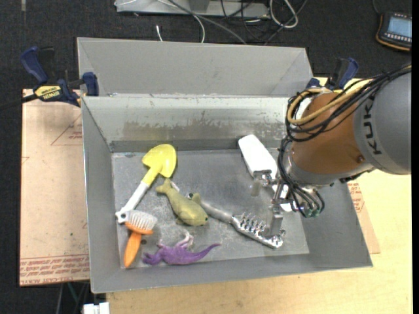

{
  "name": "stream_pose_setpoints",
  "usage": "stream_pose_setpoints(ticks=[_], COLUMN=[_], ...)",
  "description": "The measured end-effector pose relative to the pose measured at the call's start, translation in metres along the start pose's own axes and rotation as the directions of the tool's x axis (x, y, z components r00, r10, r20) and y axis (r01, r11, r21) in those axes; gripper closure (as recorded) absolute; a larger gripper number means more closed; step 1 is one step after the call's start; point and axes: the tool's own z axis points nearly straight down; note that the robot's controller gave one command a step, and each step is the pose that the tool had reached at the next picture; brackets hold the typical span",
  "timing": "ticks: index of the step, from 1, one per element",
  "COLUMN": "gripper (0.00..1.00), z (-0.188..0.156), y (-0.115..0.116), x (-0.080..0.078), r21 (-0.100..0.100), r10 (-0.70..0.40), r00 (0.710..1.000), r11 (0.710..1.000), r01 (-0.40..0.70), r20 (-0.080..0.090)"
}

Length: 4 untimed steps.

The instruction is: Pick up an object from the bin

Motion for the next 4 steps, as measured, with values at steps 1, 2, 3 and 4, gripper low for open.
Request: stream_pose_setpoints(ticks=[1,2,3,4], gripper=[0.00,0.00,0.00,0.00], z=[0.000,-0.052,0.000,-0.003], y=[-0.003,0.007,0.010,0.012], x=[-0.008,0.033,-0.023,-0.010], r21=[0.000,0.000,0.000,-0.001], r10=[0.003,-0.182,-0.013,-0.036], r00=[1.000,0.983,1.000,0.999], r11=[1.000,0.983,1.000,0.999], r01=[-0.003,0.182,0.013,0.036], r20=[0.004,0.005,0.007,0.002])
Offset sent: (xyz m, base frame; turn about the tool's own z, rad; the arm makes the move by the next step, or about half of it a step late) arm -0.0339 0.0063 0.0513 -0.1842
